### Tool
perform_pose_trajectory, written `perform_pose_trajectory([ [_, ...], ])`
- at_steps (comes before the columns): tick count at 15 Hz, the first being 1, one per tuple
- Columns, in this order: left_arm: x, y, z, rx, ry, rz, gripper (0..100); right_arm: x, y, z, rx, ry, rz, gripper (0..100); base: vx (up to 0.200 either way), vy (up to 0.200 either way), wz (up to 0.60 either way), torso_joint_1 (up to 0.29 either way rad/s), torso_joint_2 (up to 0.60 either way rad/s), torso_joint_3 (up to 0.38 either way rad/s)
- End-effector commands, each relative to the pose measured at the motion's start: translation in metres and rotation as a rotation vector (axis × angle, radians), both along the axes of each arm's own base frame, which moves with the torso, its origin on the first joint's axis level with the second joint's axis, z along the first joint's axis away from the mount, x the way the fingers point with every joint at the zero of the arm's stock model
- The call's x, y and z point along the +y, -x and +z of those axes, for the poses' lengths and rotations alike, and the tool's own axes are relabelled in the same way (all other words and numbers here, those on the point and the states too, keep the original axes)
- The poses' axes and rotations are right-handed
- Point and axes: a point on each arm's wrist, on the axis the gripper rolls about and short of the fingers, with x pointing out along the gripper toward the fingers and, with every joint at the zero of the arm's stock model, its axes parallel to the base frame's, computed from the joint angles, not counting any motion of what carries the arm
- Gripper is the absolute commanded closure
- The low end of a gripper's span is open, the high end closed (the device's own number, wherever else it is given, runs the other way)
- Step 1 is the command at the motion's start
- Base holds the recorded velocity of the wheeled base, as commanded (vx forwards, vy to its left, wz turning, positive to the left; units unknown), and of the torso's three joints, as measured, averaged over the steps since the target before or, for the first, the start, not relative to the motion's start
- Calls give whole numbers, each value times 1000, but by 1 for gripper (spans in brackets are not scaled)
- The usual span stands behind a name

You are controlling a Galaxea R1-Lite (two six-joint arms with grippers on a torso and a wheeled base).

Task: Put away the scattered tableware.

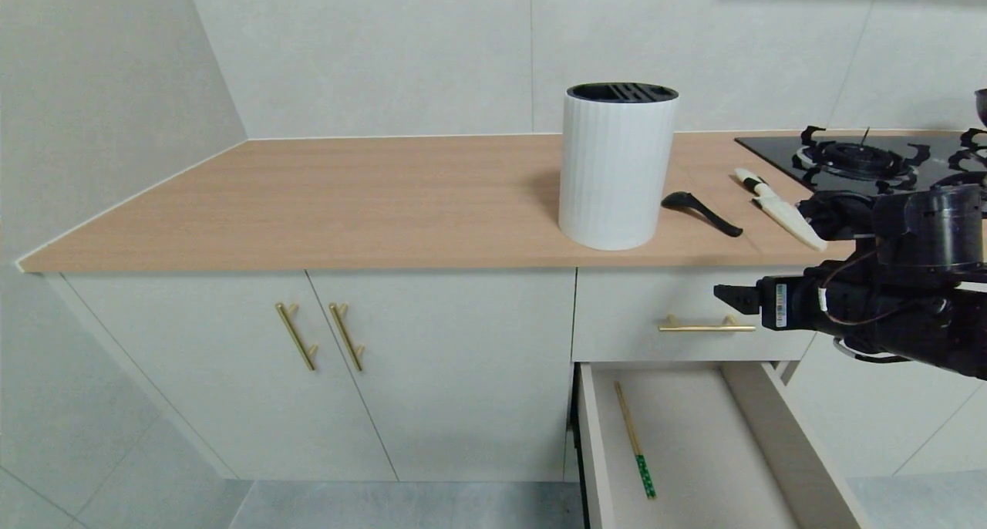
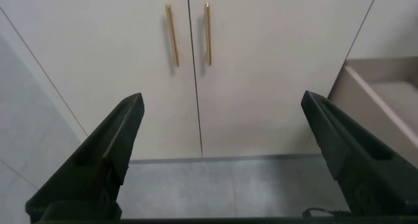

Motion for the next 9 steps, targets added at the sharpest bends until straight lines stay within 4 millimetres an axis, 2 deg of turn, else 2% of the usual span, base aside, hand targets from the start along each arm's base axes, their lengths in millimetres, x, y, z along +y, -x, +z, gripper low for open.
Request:
perform_pose_trajectory([
  [1, 0, 0, 0, 2, 0, 0, 0, 0, -1, -1, 4, 2, 0, 0, 0, 0, 0, 193, -471, -286],
  [9, 0, 0, 0, 0, 0, 0, 0, 0, -3, -2, 4, 2, -2, 0, 0, 0, 0, 211, -485, -272],
])
